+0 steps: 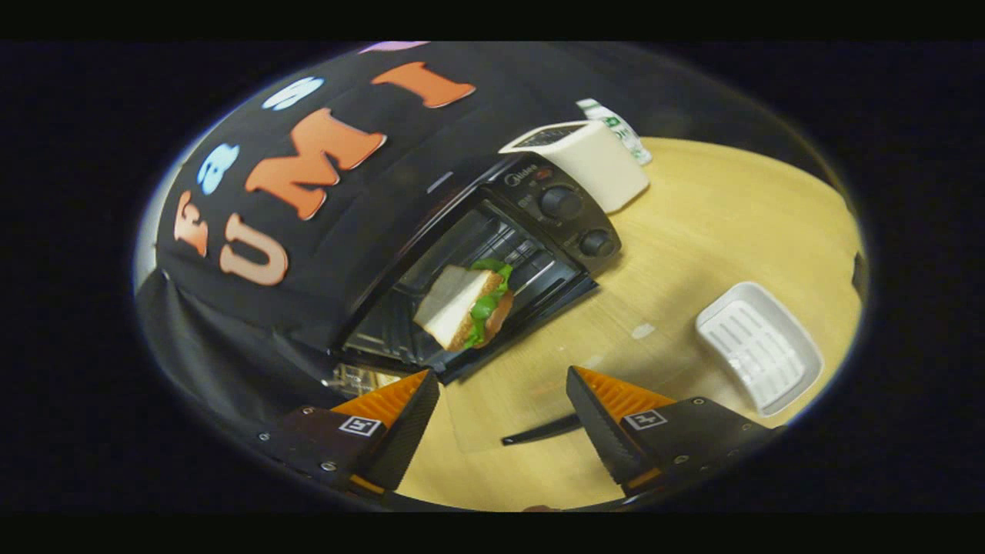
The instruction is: Open the toaster oven, put the food inside, and close the toaster oven door.
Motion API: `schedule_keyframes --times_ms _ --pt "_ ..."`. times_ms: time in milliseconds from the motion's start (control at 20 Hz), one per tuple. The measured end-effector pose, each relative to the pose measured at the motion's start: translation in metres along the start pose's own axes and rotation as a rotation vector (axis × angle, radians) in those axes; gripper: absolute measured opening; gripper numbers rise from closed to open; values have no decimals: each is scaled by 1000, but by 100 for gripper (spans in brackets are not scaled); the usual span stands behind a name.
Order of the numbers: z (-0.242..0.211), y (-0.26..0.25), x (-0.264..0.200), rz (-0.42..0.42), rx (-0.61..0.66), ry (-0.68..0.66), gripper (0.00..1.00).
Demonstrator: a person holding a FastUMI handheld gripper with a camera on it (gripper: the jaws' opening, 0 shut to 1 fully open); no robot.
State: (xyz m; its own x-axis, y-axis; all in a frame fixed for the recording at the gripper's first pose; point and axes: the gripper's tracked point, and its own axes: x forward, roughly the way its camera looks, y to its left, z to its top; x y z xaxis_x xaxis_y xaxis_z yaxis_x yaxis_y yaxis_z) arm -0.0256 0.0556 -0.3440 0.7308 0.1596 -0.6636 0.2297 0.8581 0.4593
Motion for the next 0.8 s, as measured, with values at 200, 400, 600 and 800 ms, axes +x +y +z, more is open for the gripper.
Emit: schedule_keyframes --times_ms 200,400,600,800 --pt "-24 -14 -27 -55 -253 20 98" --pt "-55 -41 -28 -136 -508 66 99" --pt "-81 -58 -11 -182 -586 126 99" --pt "-91 -59 14 -204 -598 143 99"
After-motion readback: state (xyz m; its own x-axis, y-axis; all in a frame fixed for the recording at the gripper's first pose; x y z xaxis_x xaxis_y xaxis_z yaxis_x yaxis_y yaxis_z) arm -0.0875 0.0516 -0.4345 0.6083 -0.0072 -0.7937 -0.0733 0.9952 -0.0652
